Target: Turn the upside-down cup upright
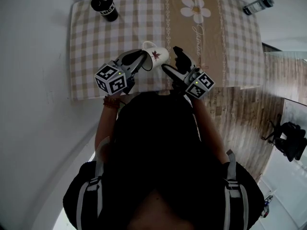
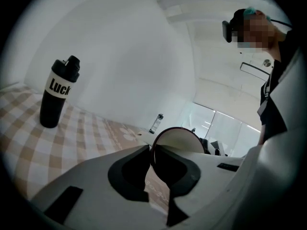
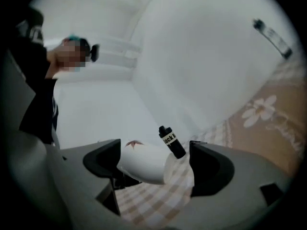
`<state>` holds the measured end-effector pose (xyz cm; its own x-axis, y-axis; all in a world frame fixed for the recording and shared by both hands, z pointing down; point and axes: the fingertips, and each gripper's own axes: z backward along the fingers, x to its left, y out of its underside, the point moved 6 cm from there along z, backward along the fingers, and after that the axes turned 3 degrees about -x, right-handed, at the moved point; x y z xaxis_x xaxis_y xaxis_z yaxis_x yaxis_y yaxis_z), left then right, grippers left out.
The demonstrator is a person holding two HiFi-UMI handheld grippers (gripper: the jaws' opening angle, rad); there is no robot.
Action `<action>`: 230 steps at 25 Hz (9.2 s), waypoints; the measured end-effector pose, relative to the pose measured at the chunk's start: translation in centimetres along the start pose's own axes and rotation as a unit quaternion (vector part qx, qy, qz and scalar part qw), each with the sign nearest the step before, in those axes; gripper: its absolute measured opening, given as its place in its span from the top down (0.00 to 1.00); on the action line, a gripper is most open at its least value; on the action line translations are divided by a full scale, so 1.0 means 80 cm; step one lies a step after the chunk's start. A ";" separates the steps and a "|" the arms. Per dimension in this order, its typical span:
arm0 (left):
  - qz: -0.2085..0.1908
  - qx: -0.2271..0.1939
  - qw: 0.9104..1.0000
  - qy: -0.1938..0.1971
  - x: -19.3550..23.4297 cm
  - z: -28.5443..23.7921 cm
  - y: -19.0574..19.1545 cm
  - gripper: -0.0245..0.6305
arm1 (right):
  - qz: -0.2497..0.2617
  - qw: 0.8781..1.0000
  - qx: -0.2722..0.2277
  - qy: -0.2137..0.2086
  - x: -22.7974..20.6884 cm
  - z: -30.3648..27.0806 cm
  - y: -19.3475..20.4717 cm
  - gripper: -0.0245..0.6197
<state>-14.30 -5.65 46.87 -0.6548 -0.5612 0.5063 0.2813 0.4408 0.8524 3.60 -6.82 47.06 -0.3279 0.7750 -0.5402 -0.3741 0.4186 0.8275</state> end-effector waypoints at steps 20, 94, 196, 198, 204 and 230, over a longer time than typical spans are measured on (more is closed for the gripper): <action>-0.161 -0.139 0.976 -0.046 -0.032 0.005 -0.028 0.90 | -0.420 0.899 -0.065 -0.108 0.004 -0.063 0.013 0.28; -0.044 0.010 0.997 0.064 -0.038 -0.021 0.005 0.89 | 0.188 0.972 0.132 -0.047 0.026 0.001 -0.003 0.38; -0.154 0.174 0.967 -0.108 0.019 -0.002 0.093 0.78 | 0.253 0.949 0.186 0.020 -0.004 0.021 0.057 0.39; -0.186 0.138 0.968 -0.100 0.008 -0.003 0.084 0.82 | 0.248 0.953 0.171 0.022 0.002 0.019 0.051 0.39; -0.228 0.052 0.969 -0.082 -0.026 -0.001 0.060 0.85 | 0.246 0.962 0.116 0.028 0.026 0.014 0.021 0.40; -0.274 -0.160 0.943 -0.105 -0.153 0.016 -0.054 0.97 | 0.330 0.939 0.037 0.084 0.100 0.036 -0.075 0.66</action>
<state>-8.40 0.18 36.85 -0.8784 -0.4770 -0.0300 0.0353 -0.1272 0.9912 5.73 -1.79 38.26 -0.6023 0.7939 0.0833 0.0183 -0.0906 0.9957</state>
